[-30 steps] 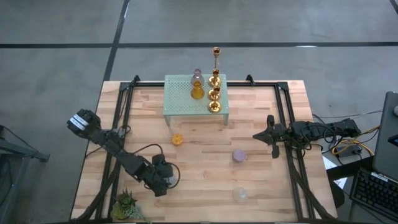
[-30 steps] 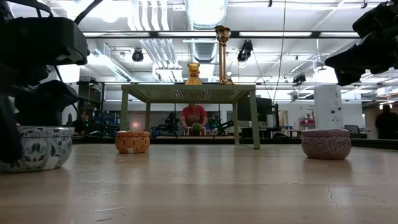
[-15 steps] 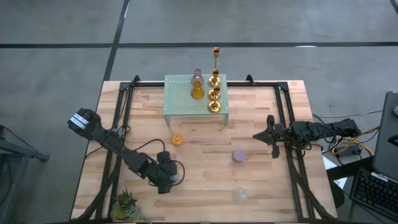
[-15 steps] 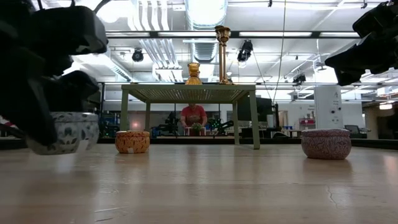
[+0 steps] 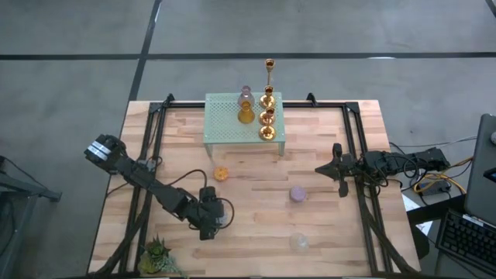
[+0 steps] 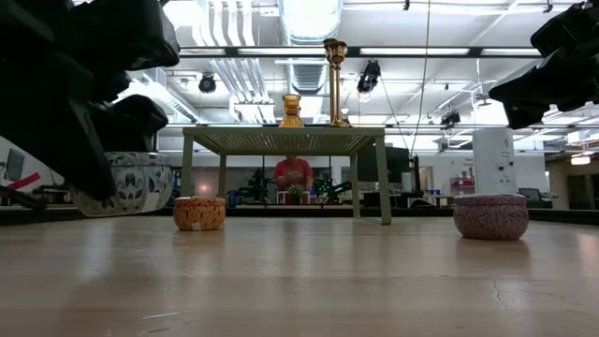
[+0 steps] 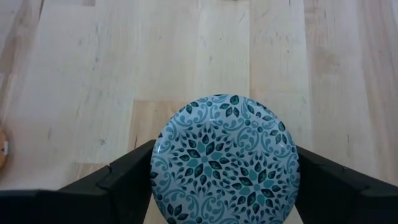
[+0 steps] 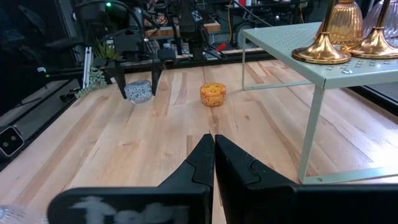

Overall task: Pick & Place candle stick holders
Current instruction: Put the blue patterned scented candle on the shelf

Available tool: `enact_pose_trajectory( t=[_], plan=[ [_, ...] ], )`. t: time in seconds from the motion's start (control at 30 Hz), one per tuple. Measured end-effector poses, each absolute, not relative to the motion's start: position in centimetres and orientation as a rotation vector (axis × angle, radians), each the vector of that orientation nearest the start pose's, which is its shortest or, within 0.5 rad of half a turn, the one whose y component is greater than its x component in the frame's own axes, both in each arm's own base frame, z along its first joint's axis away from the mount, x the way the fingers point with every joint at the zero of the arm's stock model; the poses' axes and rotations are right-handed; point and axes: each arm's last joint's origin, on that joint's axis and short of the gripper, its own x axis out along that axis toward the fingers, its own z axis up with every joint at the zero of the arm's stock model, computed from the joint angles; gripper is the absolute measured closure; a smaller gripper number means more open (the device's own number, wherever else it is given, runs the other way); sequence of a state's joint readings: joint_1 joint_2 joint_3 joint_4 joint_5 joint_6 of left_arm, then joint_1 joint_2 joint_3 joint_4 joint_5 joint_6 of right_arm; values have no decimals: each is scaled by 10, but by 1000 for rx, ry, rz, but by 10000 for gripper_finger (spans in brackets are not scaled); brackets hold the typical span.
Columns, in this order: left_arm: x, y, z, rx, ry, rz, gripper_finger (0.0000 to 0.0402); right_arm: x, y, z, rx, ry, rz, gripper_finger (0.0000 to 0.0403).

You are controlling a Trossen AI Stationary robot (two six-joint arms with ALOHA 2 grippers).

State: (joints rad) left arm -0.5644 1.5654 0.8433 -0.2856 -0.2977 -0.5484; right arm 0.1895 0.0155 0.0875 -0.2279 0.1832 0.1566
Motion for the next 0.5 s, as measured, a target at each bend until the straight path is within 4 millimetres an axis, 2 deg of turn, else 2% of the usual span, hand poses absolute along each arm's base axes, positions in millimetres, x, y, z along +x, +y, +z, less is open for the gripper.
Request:
enact_pose_trajectory(
  t=[0.2,0.5],
  plan=[
    [252,-148,173,-90,932,13,88,90,12,170,127,153,-5,394],
    [248,-138,192,-95,883,30,88,90,12,170,127,153,-6,394]
  ],
)
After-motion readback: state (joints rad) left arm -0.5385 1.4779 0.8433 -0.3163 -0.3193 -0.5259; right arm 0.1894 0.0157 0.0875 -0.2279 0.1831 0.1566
